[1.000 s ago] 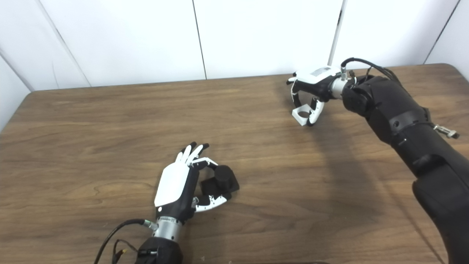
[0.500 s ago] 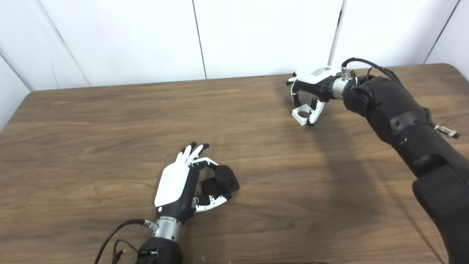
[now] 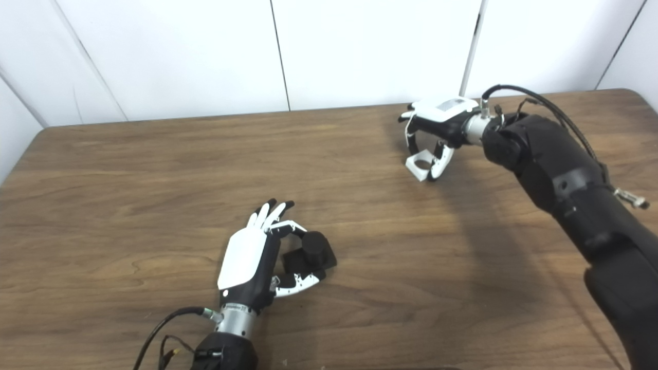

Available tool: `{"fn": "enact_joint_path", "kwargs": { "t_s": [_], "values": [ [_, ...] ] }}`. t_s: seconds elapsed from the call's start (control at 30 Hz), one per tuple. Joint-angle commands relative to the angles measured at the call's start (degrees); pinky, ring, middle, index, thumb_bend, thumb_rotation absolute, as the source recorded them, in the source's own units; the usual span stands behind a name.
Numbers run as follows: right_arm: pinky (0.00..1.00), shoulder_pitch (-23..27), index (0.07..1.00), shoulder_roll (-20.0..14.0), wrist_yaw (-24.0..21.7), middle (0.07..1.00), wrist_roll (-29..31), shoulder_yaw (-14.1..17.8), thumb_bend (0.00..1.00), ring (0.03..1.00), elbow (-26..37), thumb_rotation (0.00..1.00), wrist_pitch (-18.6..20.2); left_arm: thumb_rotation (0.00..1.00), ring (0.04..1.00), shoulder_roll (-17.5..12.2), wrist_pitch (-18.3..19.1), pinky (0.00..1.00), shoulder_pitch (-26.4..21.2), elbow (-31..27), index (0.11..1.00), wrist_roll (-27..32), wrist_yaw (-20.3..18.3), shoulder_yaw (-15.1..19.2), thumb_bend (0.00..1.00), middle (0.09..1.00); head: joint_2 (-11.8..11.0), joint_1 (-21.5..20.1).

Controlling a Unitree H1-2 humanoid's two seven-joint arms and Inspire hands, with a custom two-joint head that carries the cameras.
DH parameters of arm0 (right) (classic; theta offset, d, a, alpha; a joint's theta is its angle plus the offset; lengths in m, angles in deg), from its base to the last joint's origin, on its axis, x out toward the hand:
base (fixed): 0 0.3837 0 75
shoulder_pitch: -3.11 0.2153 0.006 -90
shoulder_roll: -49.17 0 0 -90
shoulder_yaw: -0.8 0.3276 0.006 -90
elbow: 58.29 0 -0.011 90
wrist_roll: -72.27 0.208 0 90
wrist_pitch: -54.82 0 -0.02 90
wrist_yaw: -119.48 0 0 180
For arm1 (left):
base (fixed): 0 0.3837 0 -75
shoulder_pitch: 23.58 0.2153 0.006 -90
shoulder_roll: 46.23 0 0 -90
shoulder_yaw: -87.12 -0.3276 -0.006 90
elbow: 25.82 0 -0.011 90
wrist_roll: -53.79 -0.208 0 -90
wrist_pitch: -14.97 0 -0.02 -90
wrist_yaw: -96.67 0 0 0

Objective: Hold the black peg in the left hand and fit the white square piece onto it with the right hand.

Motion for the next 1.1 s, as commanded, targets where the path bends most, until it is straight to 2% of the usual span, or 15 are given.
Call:
{"fn": "enact_joint_path", "kwargs": {
  "t_s": [0.0,0.17,0.43,0.8,1.07],
  "values": [
    [1.00,2.0,0.490,-1.6,-1.0,0.945,1.3,2.0,0.53,1.000,4.4,0.14,1.2,0.06,1.000,-0.1,0.7,1.00,0.4,0.2,0.493,-1.1,-1.0,-0.5,0.52,0.933,0.0,-0.1],
    [1.00,0.1,0.489,-1.7,-3.4,0.940,2.1,4.0,0.53,1.000,10.6,0.14,1.9,0.06,1.000,-0.2,0.8,1.00,0.4,0.2,0.492,-1.3,-1.1,-0.6,0.52,0.931,0.0,-0.2],
    [1.00,-3.4,0.490,-1.4,-10.0,0.937,3.3,5.4,0.53,1.000,23.8,0.14,5.2,0.06,1.000,-0.3,0.7,1.00,0.4,0.7,0.493,-1.6,-1.0,-0.8,0.52,0.931,-0.1,-0.3],
    [1.00,-6.6,0.490,-0.3,-17.2,0.934,4.6,6.2,0.53,1.000,37.5,0.15,8.4,0.06,1.000,-0.4,0.5,1.00,0.6,0.8,0.493,-1.7,-0.8,-0.9,0.52,0.929,0.3,-0.3],
    [1.00,-7.1,0.491,0.4,-23.1,0.939,4.6,5.7,0.52,1.000,45.8,0.15,10.8,0.06,1.000,-0.4,0.0,1.00,0.6,1.1,0.493,-1.7,-0.4,-1.0,0.52,0.928,0.5,-0.3]
  ]
}}
